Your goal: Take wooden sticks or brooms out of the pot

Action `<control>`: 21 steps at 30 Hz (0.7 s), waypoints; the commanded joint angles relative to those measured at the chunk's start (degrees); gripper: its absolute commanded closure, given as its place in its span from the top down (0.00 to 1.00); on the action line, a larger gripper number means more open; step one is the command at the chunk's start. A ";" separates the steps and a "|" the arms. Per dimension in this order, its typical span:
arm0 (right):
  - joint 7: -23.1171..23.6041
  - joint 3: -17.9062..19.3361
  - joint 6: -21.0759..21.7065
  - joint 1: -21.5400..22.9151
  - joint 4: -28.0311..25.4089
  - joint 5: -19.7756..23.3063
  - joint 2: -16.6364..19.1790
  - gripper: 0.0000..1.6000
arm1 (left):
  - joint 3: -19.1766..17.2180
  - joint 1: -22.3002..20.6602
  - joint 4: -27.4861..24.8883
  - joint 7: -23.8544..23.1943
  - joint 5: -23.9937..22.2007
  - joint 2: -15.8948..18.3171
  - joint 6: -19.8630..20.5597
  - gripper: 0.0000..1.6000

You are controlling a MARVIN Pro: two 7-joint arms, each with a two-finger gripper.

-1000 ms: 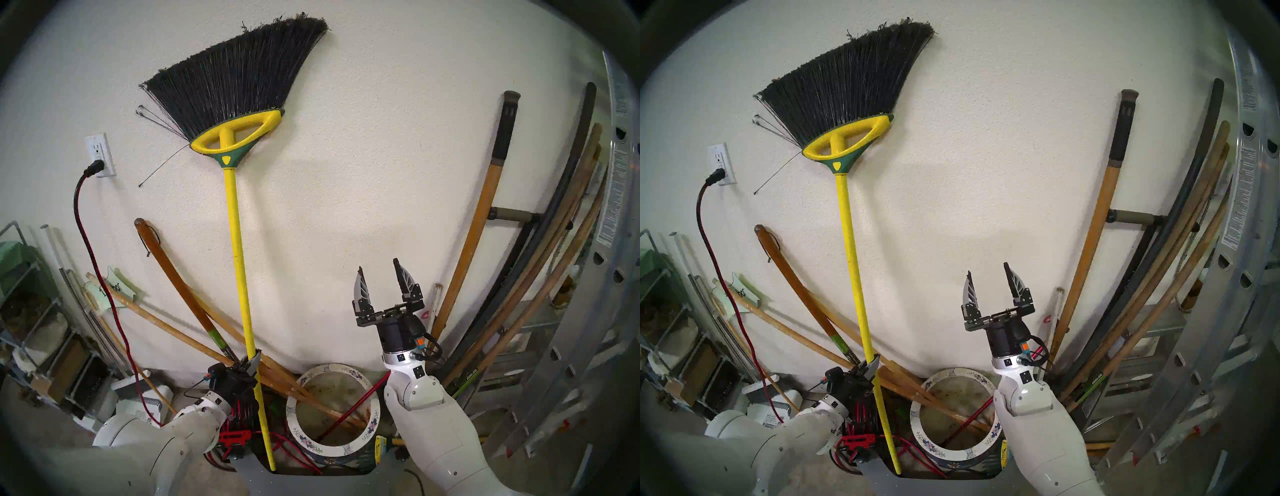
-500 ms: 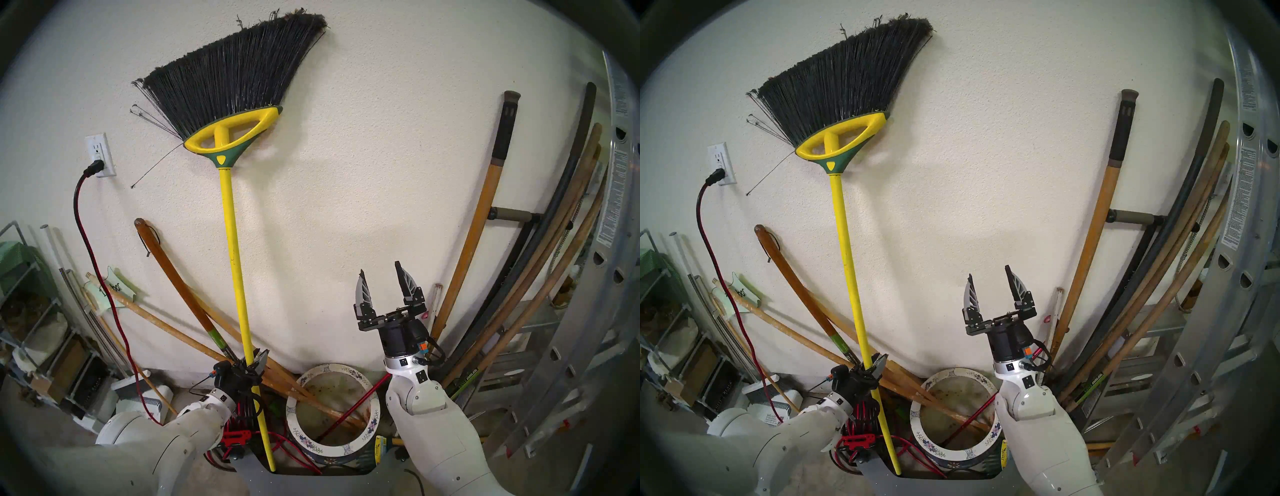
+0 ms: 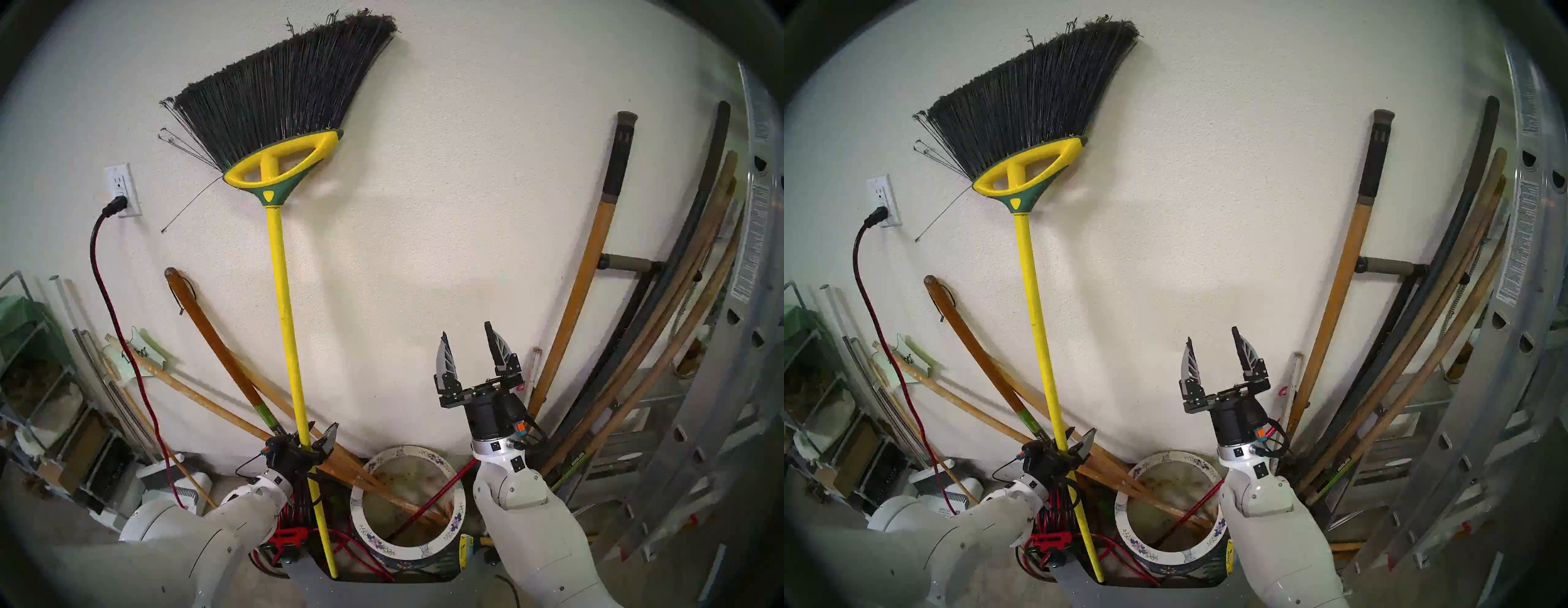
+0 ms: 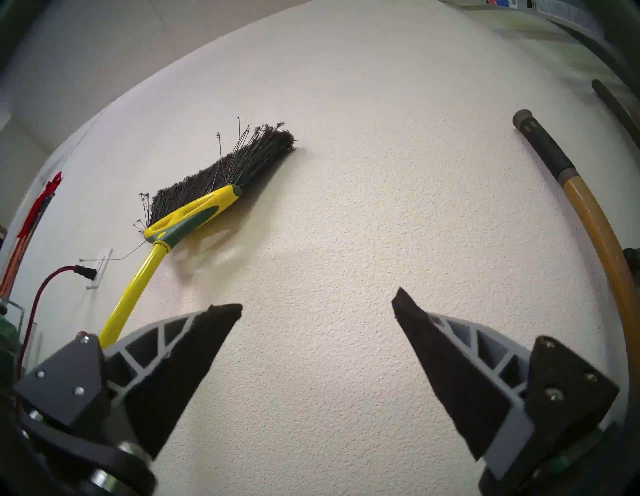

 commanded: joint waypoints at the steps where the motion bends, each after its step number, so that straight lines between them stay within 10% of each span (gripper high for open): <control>1: 0.86 0.11 0.02 0.10 -0.39 0.55 -0.58 1.00 | -0.09 0.03 -0.58 -0.07 -0.01 -0.12 -1.01 1.00; 21: 3.98 1.27 0.02 -0.08 -0.28 2.35 -1.56 1.00 | -4.94 2.32 -3.68 -7.67 -3.99 0.62 -4.67 1.00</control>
